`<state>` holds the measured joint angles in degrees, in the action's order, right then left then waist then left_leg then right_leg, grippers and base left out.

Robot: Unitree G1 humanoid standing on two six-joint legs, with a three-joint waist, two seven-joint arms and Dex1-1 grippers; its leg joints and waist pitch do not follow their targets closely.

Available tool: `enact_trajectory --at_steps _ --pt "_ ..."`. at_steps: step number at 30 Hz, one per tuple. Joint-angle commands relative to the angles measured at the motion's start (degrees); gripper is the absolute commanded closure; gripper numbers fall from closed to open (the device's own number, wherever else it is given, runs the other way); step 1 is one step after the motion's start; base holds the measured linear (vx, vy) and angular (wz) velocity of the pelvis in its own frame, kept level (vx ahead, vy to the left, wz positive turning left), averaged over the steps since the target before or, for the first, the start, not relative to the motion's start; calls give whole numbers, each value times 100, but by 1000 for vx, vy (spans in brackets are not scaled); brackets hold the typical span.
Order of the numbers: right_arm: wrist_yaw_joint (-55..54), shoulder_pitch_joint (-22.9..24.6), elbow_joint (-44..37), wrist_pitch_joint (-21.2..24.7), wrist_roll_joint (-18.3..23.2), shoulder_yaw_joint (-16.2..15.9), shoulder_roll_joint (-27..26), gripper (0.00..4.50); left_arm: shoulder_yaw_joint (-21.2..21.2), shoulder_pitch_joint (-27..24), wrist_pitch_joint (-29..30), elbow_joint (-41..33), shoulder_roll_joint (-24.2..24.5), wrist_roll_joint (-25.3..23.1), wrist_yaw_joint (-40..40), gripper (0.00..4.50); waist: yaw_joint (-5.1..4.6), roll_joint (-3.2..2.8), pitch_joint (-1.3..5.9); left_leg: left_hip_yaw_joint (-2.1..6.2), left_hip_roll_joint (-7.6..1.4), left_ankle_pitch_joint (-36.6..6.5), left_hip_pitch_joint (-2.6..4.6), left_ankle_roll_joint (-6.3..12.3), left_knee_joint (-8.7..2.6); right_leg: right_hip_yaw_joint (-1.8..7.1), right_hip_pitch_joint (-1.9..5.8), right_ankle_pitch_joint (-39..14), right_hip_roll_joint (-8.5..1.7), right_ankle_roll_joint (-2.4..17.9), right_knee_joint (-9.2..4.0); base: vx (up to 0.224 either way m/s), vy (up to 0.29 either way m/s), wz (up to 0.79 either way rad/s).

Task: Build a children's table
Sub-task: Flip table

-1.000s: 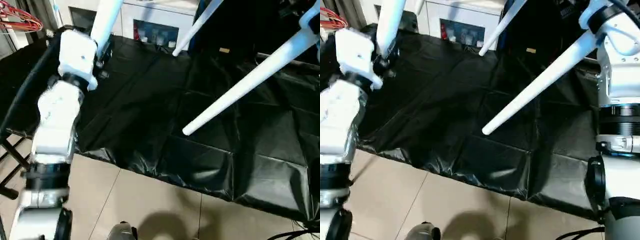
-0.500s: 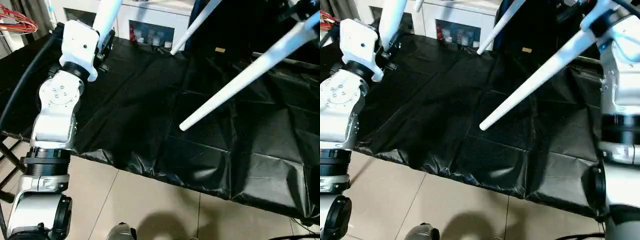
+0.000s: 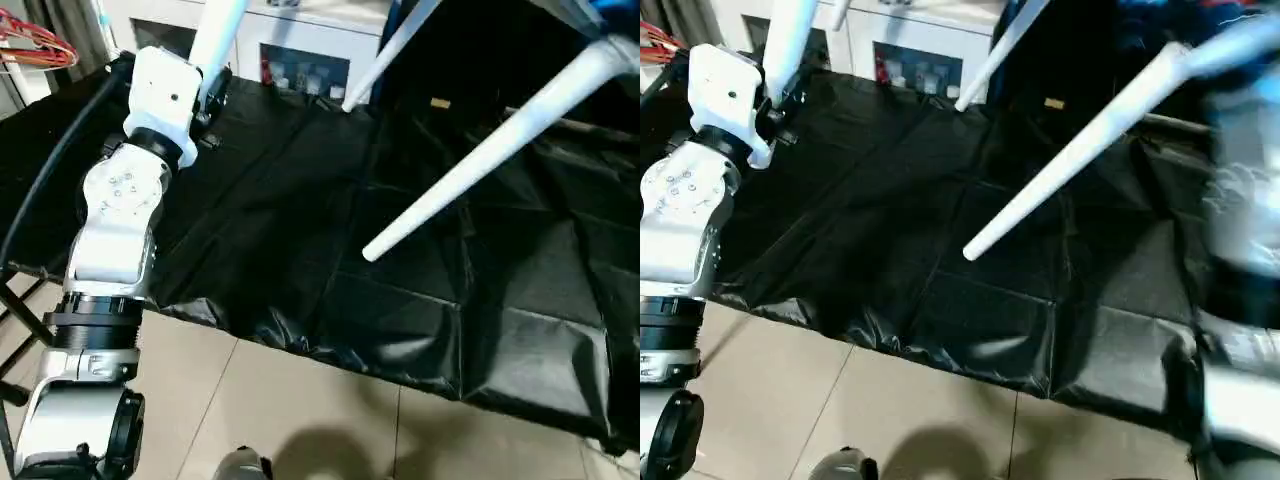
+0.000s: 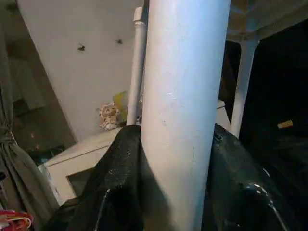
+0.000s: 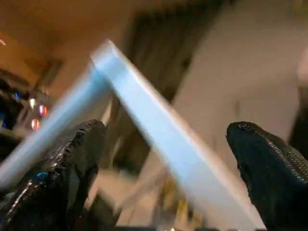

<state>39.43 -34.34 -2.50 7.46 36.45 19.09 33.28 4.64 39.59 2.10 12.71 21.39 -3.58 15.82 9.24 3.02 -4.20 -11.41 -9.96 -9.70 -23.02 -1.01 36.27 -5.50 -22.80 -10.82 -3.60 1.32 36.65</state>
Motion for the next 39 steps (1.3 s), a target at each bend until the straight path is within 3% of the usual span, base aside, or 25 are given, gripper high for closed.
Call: enact_trajectory --at_steps 1,2,4,5,6,7,12,17,18,20,21,23,25,26,28,34,39 --pt "490 769 -301 354 310 -5 91 0 1 -48 63 -8 -19 80 -18 287 8 -34 443 264 -408 -1742 214 -124 -512 369 182 -1875 -649 571 -594 0 0 0" --pt "767 1488 -381 452 232 -179 124 0 1 -64 63 -20 -21 98 -5 287 77 -101 442 278 -421 -1873 242 -83 -502 364 164 -2072 -675 518 -639 0 0 0" --pt "895 1967 -263 473 15 -382 123 0 -5 -78 57 -37 -28 120 19 288 71 -58 444 295 -414 -1894 204 -63 -518 341 190 -2158 -665 494 -667 0 0 0" --pt "721 2053 -26 497 -185 -463 43 0 -20 -76 28 -32 -41 134 43 288 65 -46 446 298 -413 -1887 203 -66 -513 333 184 -2181 -665 497 -661 0 0 0" --pt "418 2094 309 549 -418 -540 -97 0 -39 -82 -20 -34 -56 150 76 289 44 -87 440 312 -403 -1856 192 -104 -511 314 178 -2291 -669 553 -672 0 0 0" --pt "412 2095 316 550 -422 -541 -100 0 -39 -82 -21 -34 -56 150 76 289 27 -73 435 315 -401 -1850 182 -124 -517 307 183 -2334 -670 550 -678 0 0 0" --pt "-480 1917 1310 537 -940 -697 -520 0 -116 -102 -23 -66 -94 113 96 289 -1 -91 417 327 -393 -2129 266 -269 -510 304 121 -2637 -694 560 -730 0 0 0" --pt "-881 1349 2213 364 -1018 -730 -1082 0 -124 -116 -27 -83 -86 110 111 289 -10 -115 443 329 -422 -2075 249 -332 -540 321 141 -2146 -684 690 -649 0 0 0" --pt "-777 1173 2436 286 -974 -735 -1216 0 -125 -121 -24 -89 -82 114 112 289 -4 -135 448 327 -421 -2045 242 -336 -538 327 152 -2024 -690 739 -627 0 0 0" --pt "-331 755 2924 275 -680 -668 -1523 0 -134 -132 -18 -102 -76 115 121 289 -15 -119 458 316 -418 -2052 239 -322 -533 334 156 -1929 -698 816 -605 0 0 0" --pt "-331 755 2924 275 -680 -668 -1523 0 -134 -132 -18 -102 -76 115 121 289 -13 -137 456 316 -425 -1978 217 -292 -536 339 179 -1867 -710 852 -608 0 0 0" --pt "-108 370 3416 187 -572 -600 -1713 0 -137 -139 -7 -115 -67 115 132 289 28 -137 467 285 -447 -1903 285 -297 -532 355 124 -1617 -679 893 -580 0 0 0" --pt "-251 -280 4358 -106 -686 -481 -1883 0 -140 -151 22 -148 -44 114 162 289 8 -121 463 283 -432 -1661 205 -318 -545 349 178 -1355 -692 1029 -506 0 0 0" --pt "-319 -410 4558 -180 -739 -468 -1905 0 -142 -155 30 -156 -39 114 168 289 15 -139 480 294 -433 -1638 199 -334 -540 338 193 -1362 -715 1075 -487 0 0 0" --pt "-712 -946 5394 -519 -1033 -463 -1980 0 -154 -187 73 -212 -19 108 195 290 5 -161 462 275 -435 -1687 235 -399 -539 340 150 -1438 -690 1105 -500 0 0 0" --pt "-668 -1459 6170 -870 -1097 -456 -2096 0 -180 -347 188 -408 23 113 247 291 9 -140 431 275 -446 -1766 208 -357 -575 355 174 -1351 -698 1087 -477 0 0 0" --pt "168 -1647 6426 -1040 -827 -206 -2167 49 -180 -531 272 -518 46 109 249 291 6 -140 415 271 -449 -1797 214 -258 -575 366 173 -1519 -698 1054 -508 0 0 0"
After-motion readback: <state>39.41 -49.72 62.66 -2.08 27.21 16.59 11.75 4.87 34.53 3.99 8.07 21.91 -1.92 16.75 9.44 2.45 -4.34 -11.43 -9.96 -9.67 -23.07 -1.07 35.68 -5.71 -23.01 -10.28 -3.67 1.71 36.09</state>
